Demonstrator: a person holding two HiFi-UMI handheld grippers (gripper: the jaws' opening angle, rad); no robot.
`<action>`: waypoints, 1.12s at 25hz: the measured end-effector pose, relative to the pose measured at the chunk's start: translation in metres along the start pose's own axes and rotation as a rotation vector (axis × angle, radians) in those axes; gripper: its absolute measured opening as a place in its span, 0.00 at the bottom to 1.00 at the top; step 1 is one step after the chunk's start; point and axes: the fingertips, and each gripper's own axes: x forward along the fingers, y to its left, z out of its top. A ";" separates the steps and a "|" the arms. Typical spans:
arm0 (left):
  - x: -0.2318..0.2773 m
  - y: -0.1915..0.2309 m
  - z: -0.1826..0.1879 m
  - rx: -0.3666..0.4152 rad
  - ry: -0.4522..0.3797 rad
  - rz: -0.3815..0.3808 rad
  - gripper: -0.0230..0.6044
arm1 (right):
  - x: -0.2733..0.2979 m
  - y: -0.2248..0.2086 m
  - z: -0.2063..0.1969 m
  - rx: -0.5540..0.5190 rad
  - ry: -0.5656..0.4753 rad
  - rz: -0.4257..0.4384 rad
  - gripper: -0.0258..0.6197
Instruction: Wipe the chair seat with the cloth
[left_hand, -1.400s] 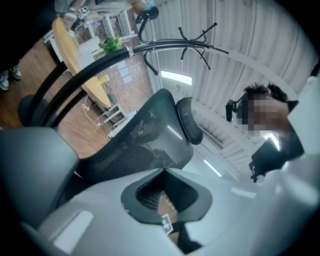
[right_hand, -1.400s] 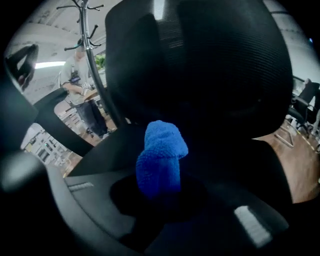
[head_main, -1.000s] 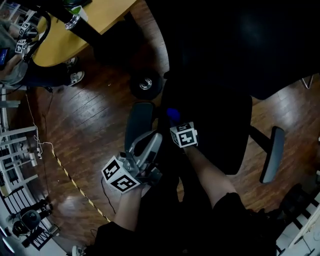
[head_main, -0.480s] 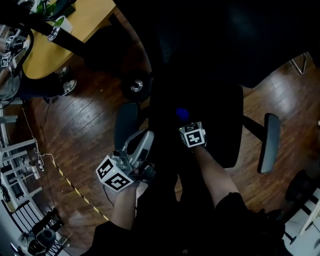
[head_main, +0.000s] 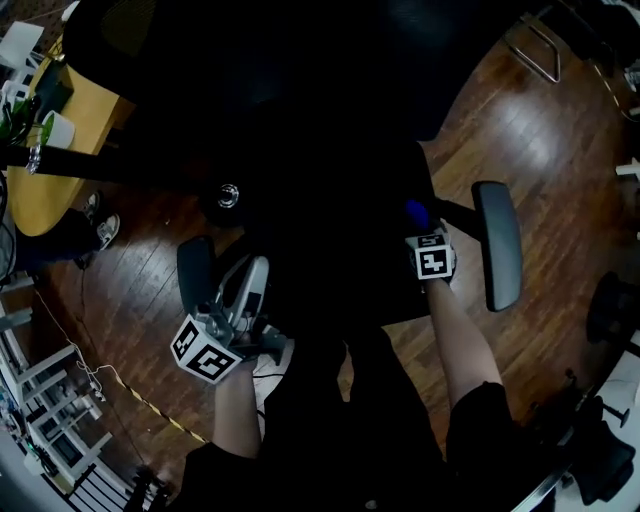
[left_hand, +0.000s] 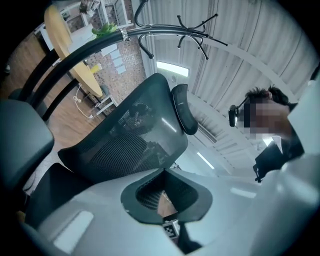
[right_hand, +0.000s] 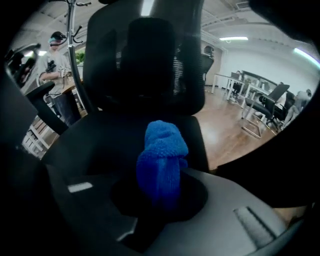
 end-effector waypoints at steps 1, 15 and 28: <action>0.003 -0.002 -0.002 0.000 0.006 -0.006 0.02 | -0.005 -0.014 -0.003 0.013 0.000 -0.023 0.10; -0.021 -0.015 -0.009 -0.006 -0.037 0.002 0.02 | -0.019 -0.012 -0.009 0.112 -0.051 -0.004 0.10; -0.088 -0.024 0.028 0.062 -0.179 0.090 0.02 | -0.010 0.367 -0.024 -0.130 0.042 0.675 0.10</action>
